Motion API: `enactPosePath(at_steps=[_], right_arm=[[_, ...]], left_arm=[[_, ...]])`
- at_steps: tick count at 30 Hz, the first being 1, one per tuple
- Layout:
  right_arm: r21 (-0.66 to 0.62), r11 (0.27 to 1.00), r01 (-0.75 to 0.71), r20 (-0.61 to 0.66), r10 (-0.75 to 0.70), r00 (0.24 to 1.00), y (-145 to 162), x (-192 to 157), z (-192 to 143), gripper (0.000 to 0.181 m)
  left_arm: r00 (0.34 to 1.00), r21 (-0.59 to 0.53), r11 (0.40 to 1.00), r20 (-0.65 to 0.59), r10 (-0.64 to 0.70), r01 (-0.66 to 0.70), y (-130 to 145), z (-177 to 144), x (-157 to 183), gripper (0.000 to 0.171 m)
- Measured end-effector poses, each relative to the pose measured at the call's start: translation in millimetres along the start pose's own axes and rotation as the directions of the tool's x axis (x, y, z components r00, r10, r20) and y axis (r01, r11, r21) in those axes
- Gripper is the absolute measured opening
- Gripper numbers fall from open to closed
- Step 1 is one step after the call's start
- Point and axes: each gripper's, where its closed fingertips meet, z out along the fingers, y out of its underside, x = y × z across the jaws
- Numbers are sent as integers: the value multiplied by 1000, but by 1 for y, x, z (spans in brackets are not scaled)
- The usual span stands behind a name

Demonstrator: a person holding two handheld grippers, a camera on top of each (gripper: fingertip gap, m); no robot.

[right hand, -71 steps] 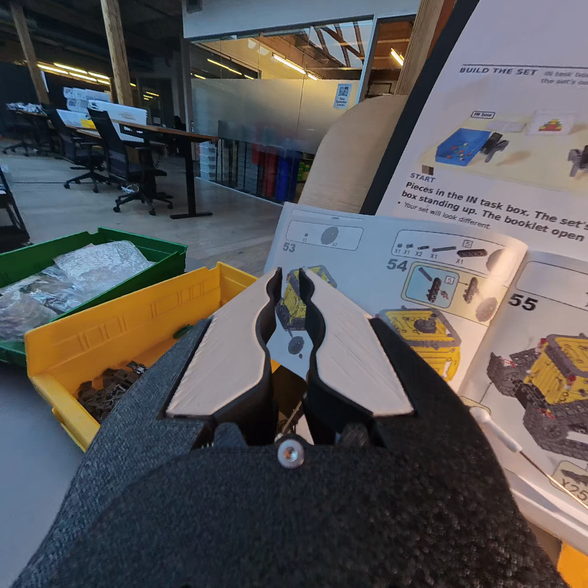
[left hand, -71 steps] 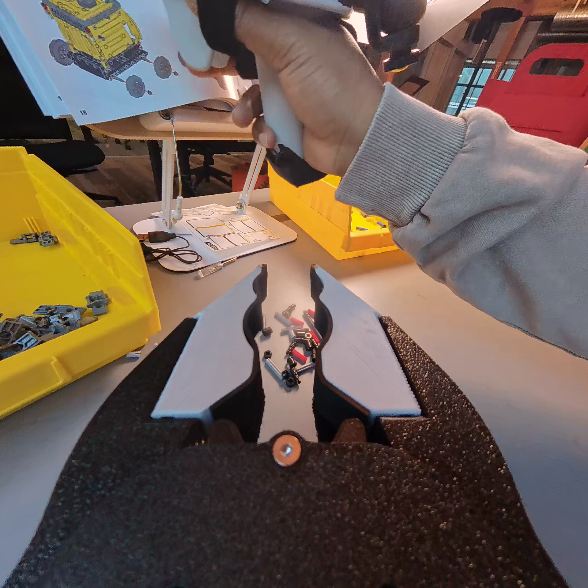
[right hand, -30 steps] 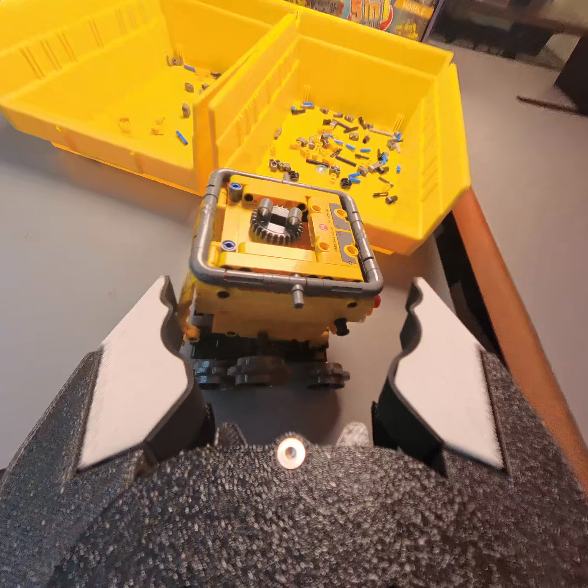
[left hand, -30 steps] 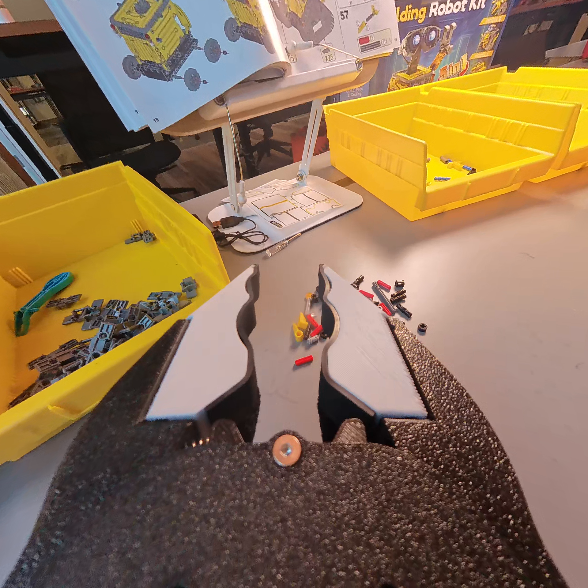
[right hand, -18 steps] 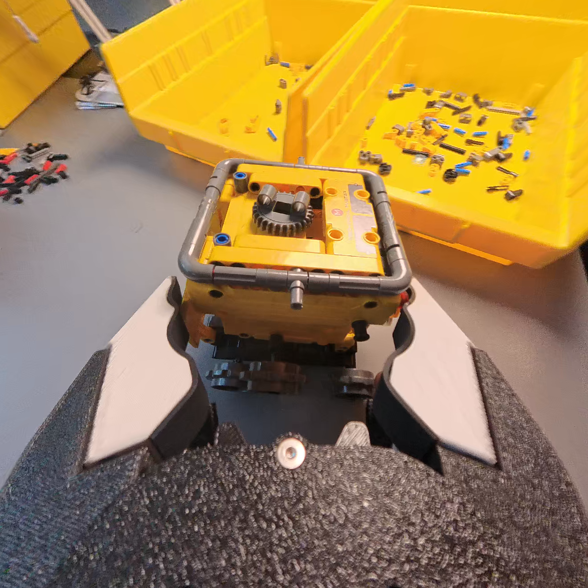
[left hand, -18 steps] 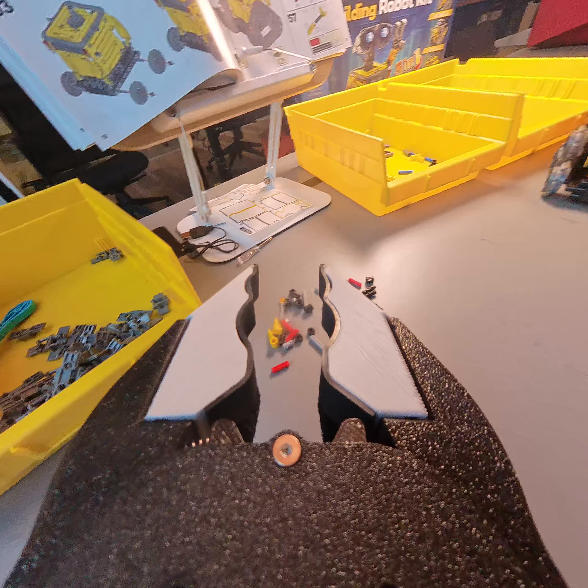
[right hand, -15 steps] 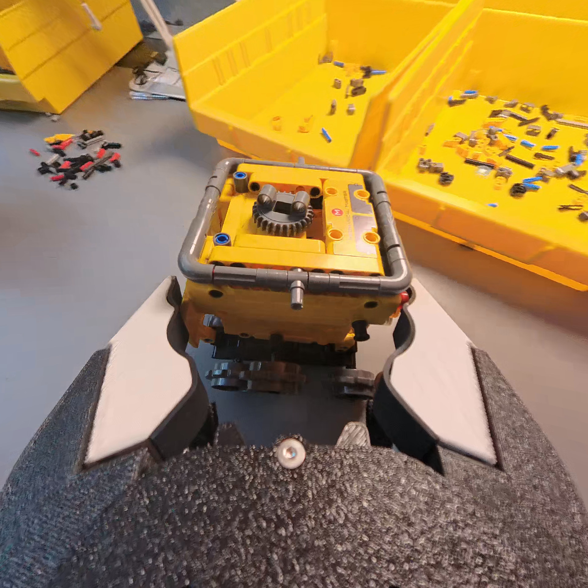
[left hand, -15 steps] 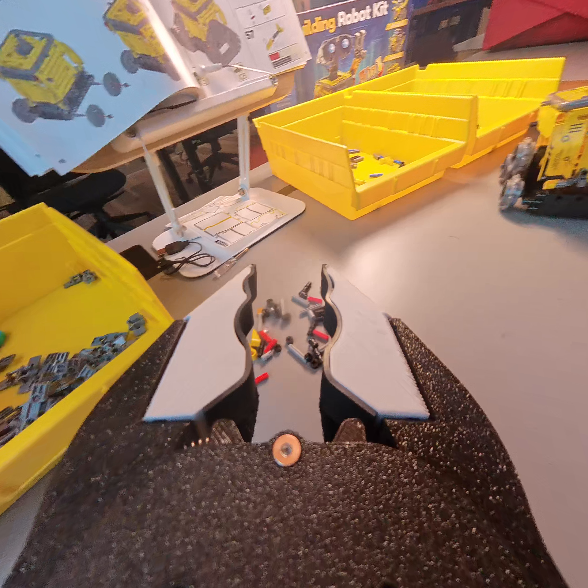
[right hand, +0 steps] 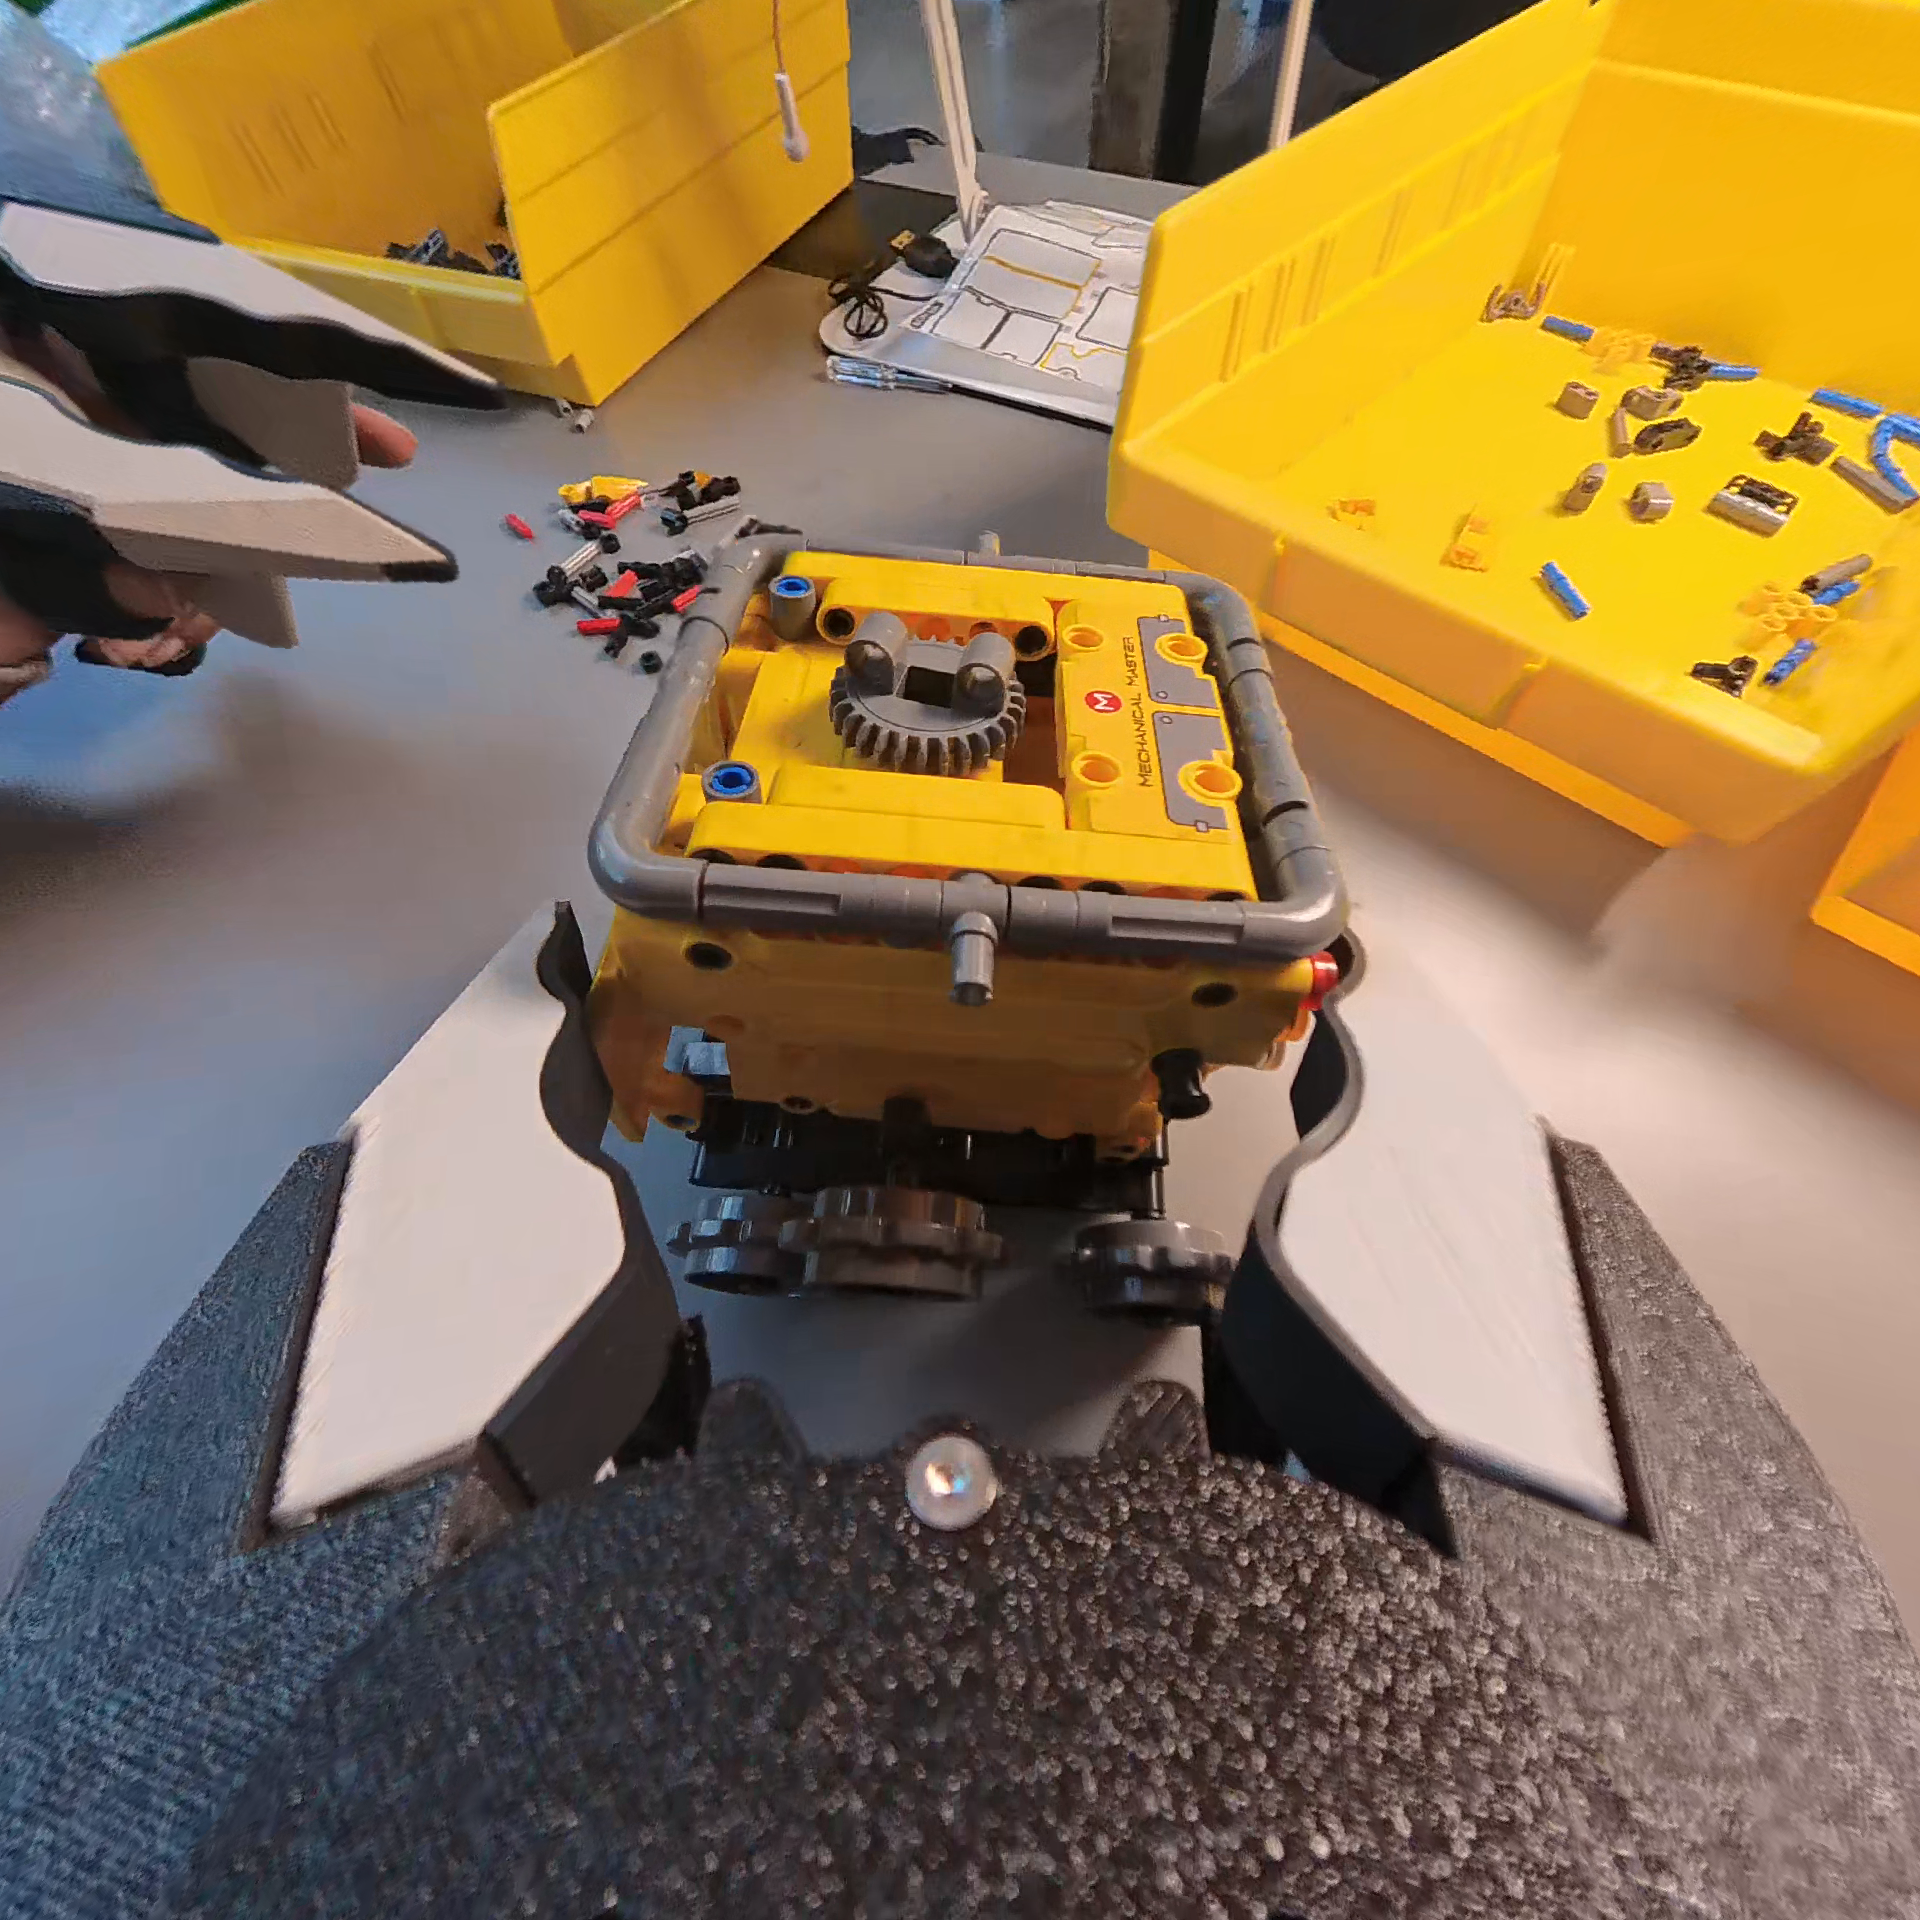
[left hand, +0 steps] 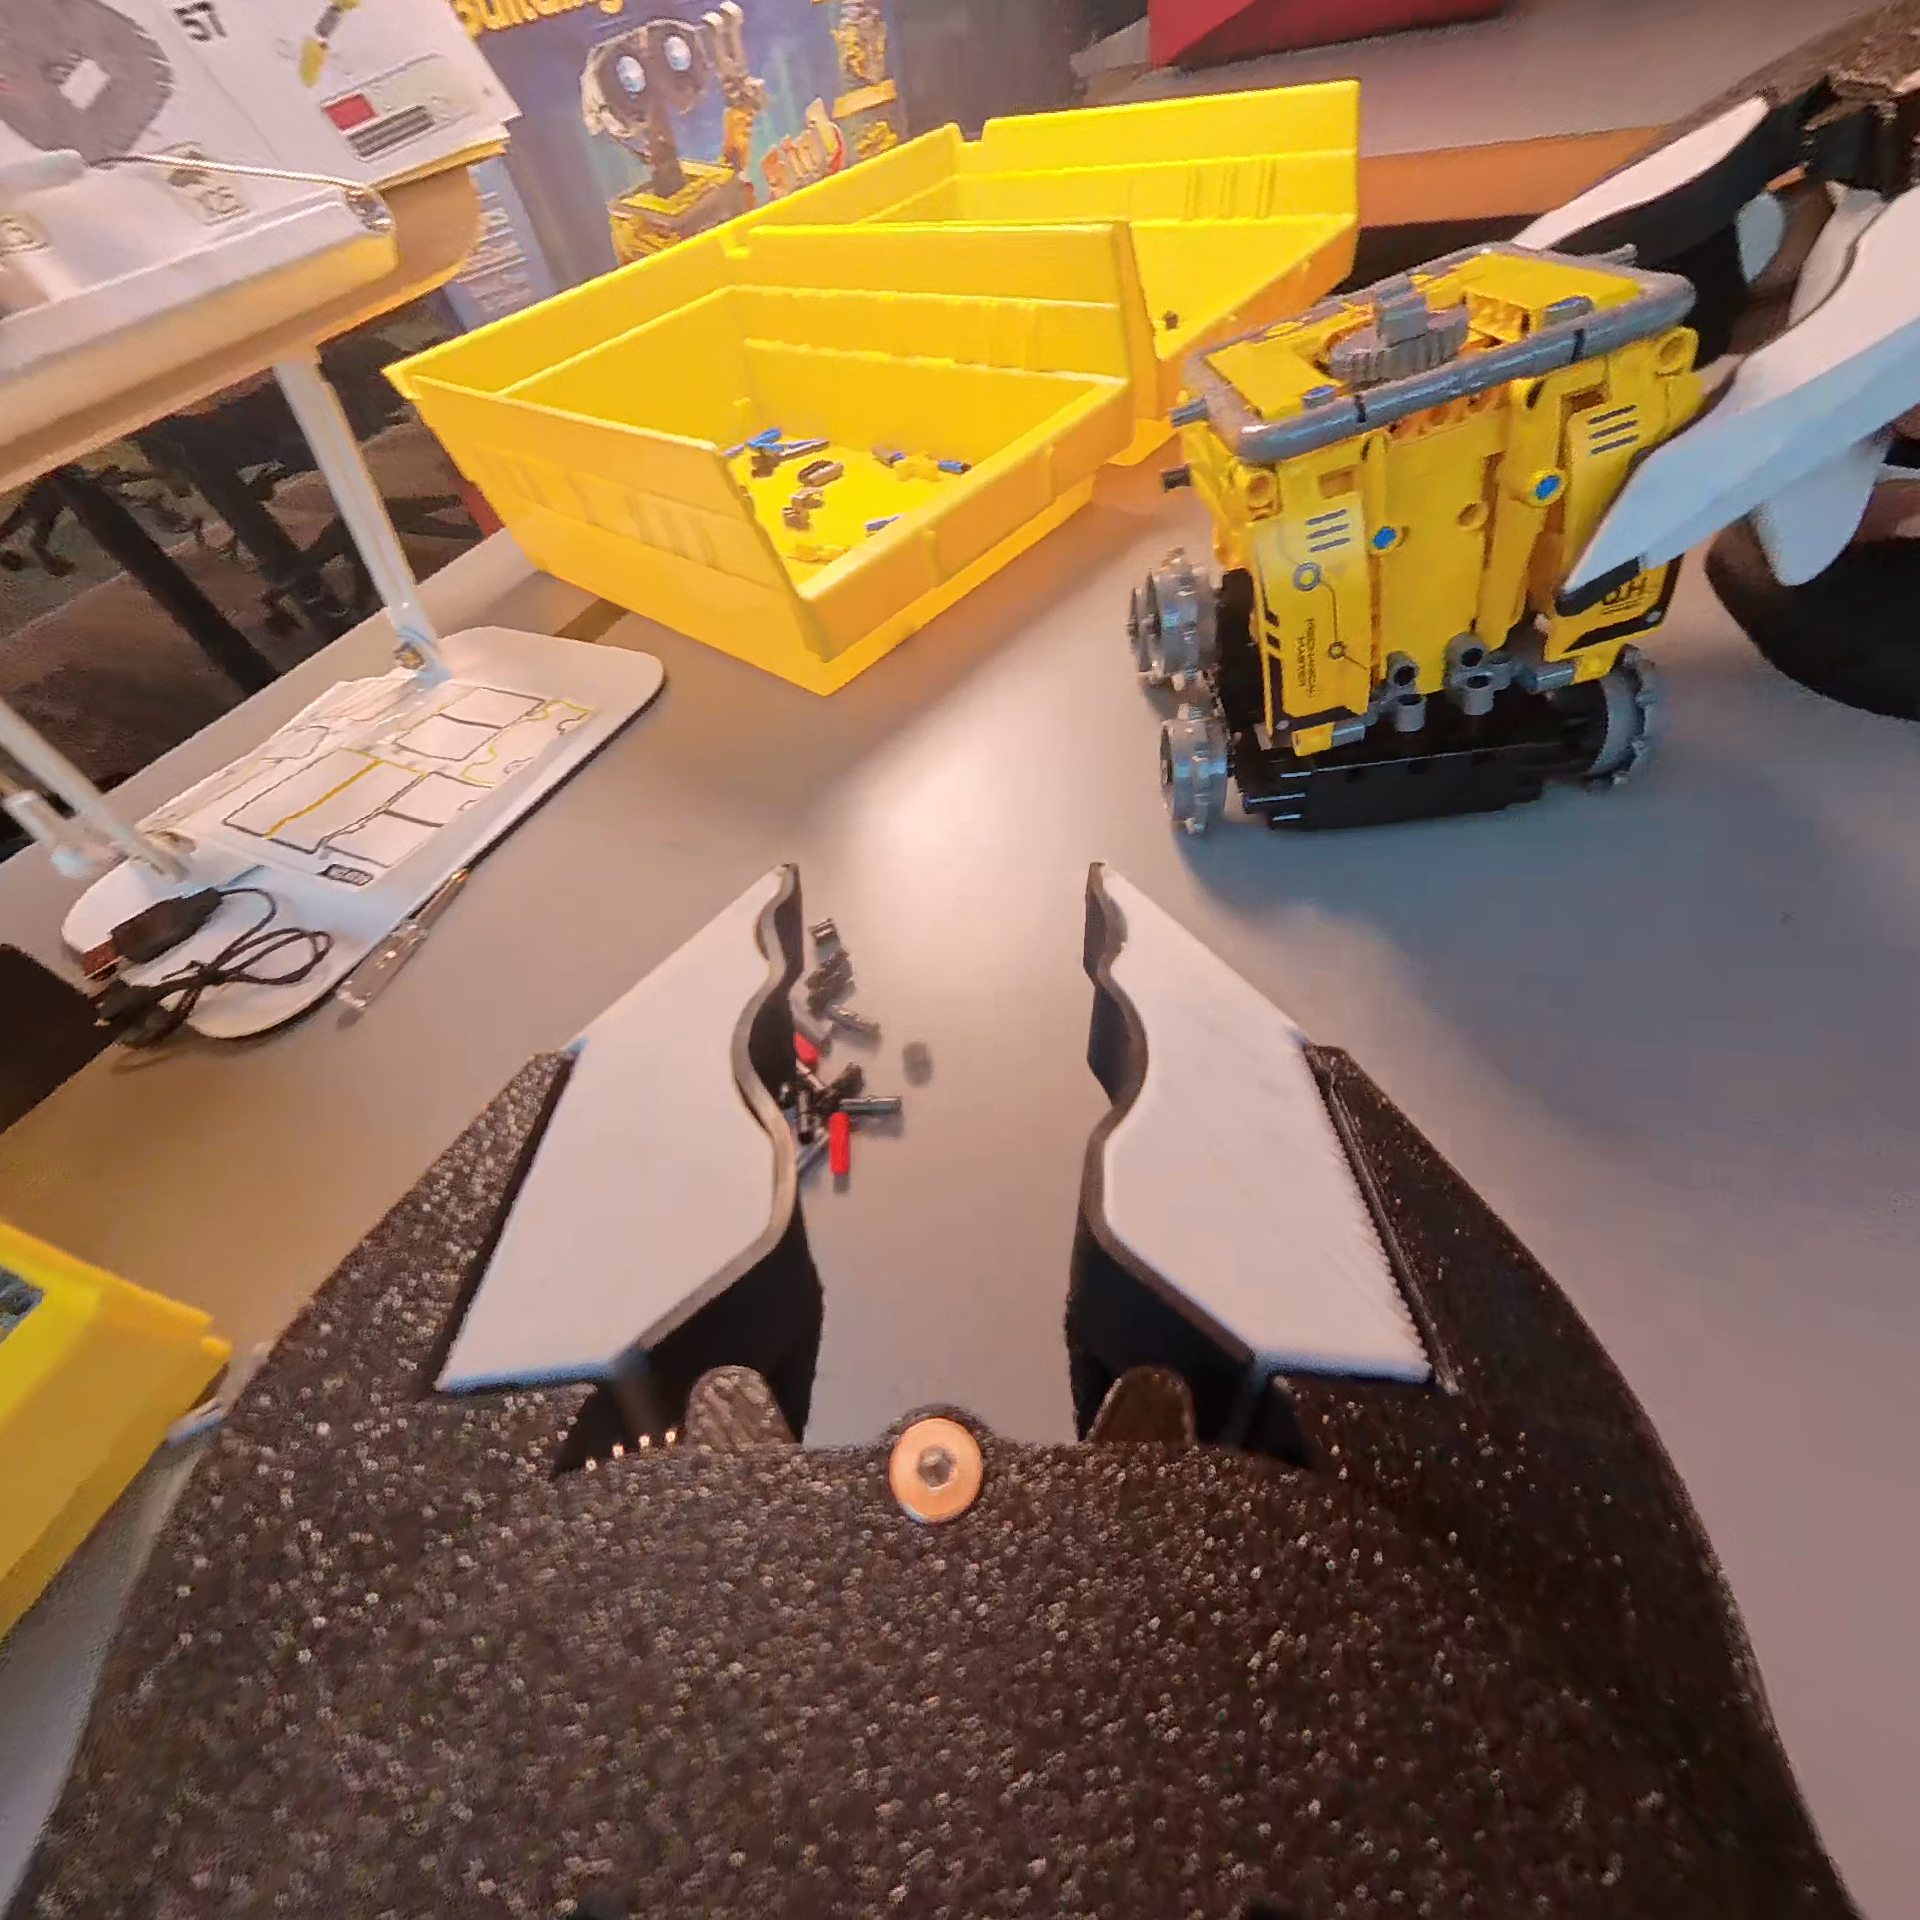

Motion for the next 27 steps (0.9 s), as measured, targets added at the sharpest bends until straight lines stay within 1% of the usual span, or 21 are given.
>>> enactPosePath(at_steps=[1, 3, 5, 7, 8, 10, 11, 13, 15, 17, 19, 21, 22, 23, 25, 27], right_arm=[[-11, 1000, 12, 17, -12, 1000, 1, -3, -2, 133], [23, 999, 31, 43, -32, 999, -9, -3, -12, 131], [50, 998, 49, 101, -54, 993, -19, -2, -27, 124], [45, 994, 100, 127, -105, 986, -24, 8, -40, 120], [24, 991, 131, 145, -133, 981, -22, 12, -44, 115], [-25, 983, 180, 179, -173, 969, -13, 18, -47, 118], [-33, 979, 203, 207, -192, 959, -9, 17, -47, 118], [-3, 977, 214, 206, -208, 956, -8, 20, -44, 114], [11, 988, 156, 249, -153, 956, -7, 11, -40, 109], [10, 994, 110, 267, -109, 958, -5, 2, -35, 92], [33, 996, 89, 226, -94, 969, -5, -3, -32, 91], [35, 999, 32, 189, -38, 981, -5, -8, -32, 77], [32, 999, 21, 165, -26, 986, -4, -12, -32, 67], [33, 999, 20, 151, -25, 988, -3, -17, -34, 61], [23, 999, 35, 179, -38, 983, 1, -37, -36, 64], [-3, 996, 84, 222, -81, 972, 6, -54, -39, 63]], left_arm=[[1000, -4, 1000, -12, 14, -14, 0, 2, 5, 54], [999, -17, 999, -29, 43, -43, 1, 5, 13, 54], [998, -28, 998, -40, 58, -59, 2, 7, 18, 53], [997, -33, 998, -43, 59, -60, 3, 8, 19, 53], [998, -35, 998, -43, 56, -58, 3, 8, 19, 53], [998, -36, 998, -44, 50, -51, 3, 7, 18, 53], [998, -39, 998, -44, 49, -51, 3, 7, 18, 53], [998, -46, 997, -43, 52, -54, 4, 6, 19, 53], [997, -48, 997, -49, 55, -58, 4, 6, 21, 52], [997, -52, 997, -57, 57, -60, 4, 7, 25, 52], [995, -53, 997, -77, 56, -61, 3, 9, 32, 52], [993, -45, 997, -104, 57, -62, 0, 11, 41, 52], [991, -39, 997, -121, 56, -61, -2, 12, 47, 52], [989, -33, 998, -140, 53, -58, -4, 13, 52, 53], [982, -26, 999, -185, 38, -43, -8, 15, 66, 54], [975, -27, 999, -222, 24, -30, -10, 17, 77, 55]])
